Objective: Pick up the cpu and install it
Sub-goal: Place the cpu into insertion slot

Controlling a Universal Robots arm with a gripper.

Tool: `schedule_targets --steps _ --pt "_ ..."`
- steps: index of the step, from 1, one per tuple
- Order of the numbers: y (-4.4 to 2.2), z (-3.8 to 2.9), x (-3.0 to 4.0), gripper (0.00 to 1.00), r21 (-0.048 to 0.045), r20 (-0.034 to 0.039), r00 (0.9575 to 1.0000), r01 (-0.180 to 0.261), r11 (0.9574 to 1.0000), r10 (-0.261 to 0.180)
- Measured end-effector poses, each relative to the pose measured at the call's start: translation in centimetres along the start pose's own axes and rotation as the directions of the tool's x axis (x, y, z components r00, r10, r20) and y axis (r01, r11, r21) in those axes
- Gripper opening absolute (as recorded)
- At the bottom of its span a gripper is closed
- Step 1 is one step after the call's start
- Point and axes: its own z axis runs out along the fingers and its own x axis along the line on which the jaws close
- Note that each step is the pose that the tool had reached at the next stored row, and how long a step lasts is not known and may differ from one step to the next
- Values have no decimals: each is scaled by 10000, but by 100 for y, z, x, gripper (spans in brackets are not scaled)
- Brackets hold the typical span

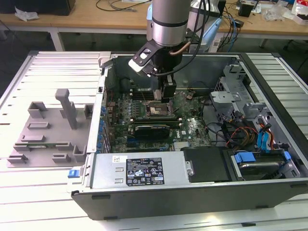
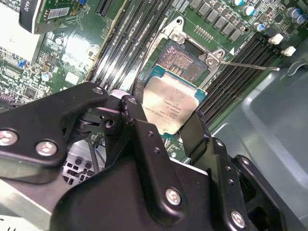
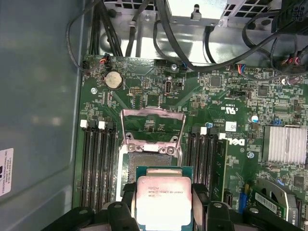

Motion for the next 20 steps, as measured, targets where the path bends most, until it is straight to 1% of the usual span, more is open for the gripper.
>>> schedule_targets --steps 8,20 --pt "0 6 0 55 0 -1 10000 0 10000 0" --pt "-1 35 0 55 -1 -2 10000 0 10000 0"
